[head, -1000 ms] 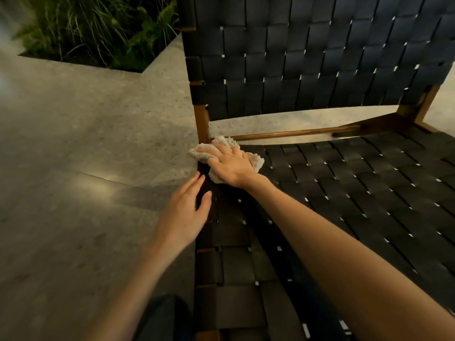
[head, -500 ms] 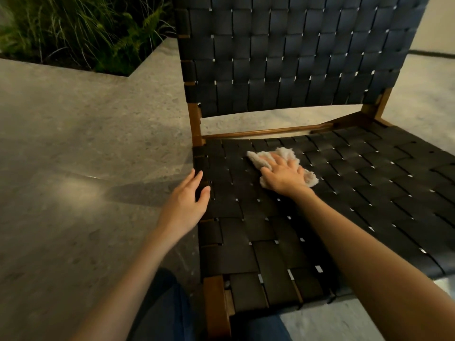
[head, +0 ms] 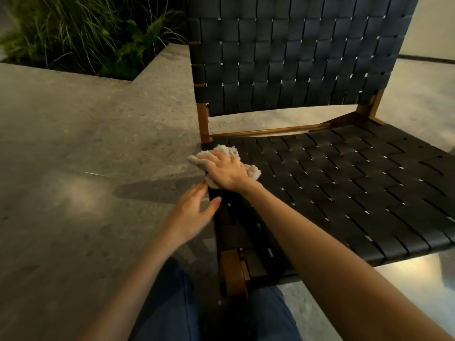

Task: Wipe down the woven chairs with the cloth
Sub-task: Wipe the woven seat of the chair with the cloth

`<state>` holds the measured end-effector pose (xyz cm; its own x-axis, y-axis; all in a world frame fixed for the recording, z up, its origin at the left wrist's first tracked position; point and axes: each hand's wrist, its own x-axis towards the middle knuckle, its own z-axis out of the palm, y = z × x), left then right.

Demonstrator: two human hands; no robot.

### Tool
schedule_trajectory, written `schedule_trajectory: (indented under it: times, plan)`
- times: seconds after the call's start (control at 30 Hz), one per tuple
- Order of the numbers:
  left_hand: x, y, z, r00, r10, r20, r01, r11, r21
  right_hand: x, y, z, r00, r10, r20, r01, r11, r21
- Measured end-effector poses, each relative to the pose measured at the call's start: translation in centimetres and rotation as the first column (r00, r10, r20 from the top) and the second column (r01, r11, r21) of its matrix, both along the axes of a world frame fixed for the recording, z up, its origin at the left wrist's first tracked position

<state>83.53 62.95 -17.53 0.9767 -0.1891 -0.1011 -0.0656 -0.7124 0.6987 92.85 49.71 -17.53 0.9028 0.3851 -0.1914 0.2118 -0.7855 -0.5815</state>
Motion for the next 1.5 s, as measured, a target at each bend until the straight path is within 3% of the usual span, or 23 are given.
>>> schedule_trajectory:
  times: [0.2, 0.3, 0.43, 0.6, 0.7, 0.83, 0.93, 1.1, 1.23, 1.33, 1.43, 1.5]
  plan:
    - [-2.1, -0.3, -0.3, 0.999, -0.005, 0.038, 0.007, 0.999, -0.04, -4.2, -2.4, -0.1, 0.99, -0.142, 0.002, 0.142, 0.989, -0.033]
    - [-2.6, -0.5, -0.3, 0.999, 0.01, 0.039, -0.009, 1.0, -0.006, -5.0, -5.0, -0.6, 0.976, -0.216, 0.035, 0.219, 0.963, -0.155]
    - [-3.0, -0.7, -0.1, 0.999, -0.029, 0.041, 0.027, 0.998, 0.059, -4.5, -10.5, -1.3, 0.917, -0.394, 0.058, 0.387, 0.85, -0.356]
    - [-3.7, -0.9, 0.0, 0.999, -0.031, 0.045, 0.028, 0.998, 0.055, -4.7, -15.6, -0.9, 0.845, -0.533, 0.044, 0.49, 0.74, -0.461]
    - [-4.1, -0.9, 0.0, 0.999, -0.024, 0.04, 0.022, 0.999, 0.045, -5.5, -12.9, -0.4, 0.905, -0.426, -0.018, 0.385, 0.835, -0.392]
    - [-4.9, -0.6, 0.4, 0.999, -0.036, 0.04, 0.034, 0.999, 0.041, -7.7, -5.7, 1.1, 0.967, -0.245, -0.064, 0.232, 0.959, -0.165]
    - [-5.7, 0.0, 0.5, 0.998, -0.051, 0.047, 0.05, 0.998, 0.032, -9.3, -2.8, 2.4, 0.986, -0.16, -0.044, 0.157, 0.986, -0.061]
    - [-7.3, 0.1, 0.7, 0.994, -0.107, 0.023, 0.107, 0.994, -0.012, -12.4, -3.9, 2.2, 0.988, -0.14, 0.06, 0.144, 0.986, -0.08]
    - [-7.6, -0.3, 0.9, 0.993, -0.12, 0.019, 0.12, 0.993, 0.02, -12.7, -7.8, 1.6, 0.965, -0.246, 0.088, 0.26, 0.933, -0.25]
    - [-7.8, -0.8, 1.3, 0.987, -0.155, 0.037, 0.152, 0.985, 0.084, -12.2, -12.5, 1.4, 0.903, -0.42, 0.089, 0.421, 0.824, -0.381]
    - [-8.0, -1.3, 1.4, 0.986, -0.161, 0.045, 0.155, 0.981, 0.116, -12.1, -16.2, 1.7, 0.842, -0.528, 0.11, 0.515, 0.727, -0.453]
    - [-8.3, -1.4, 1.3, 0.988, -0.146, 0.045, 0.141, 0.985, 0.103, -12.3, -16.3, 1.8, 0.842, -0.53, 0.1, 0.511, 0.726, -0.46]
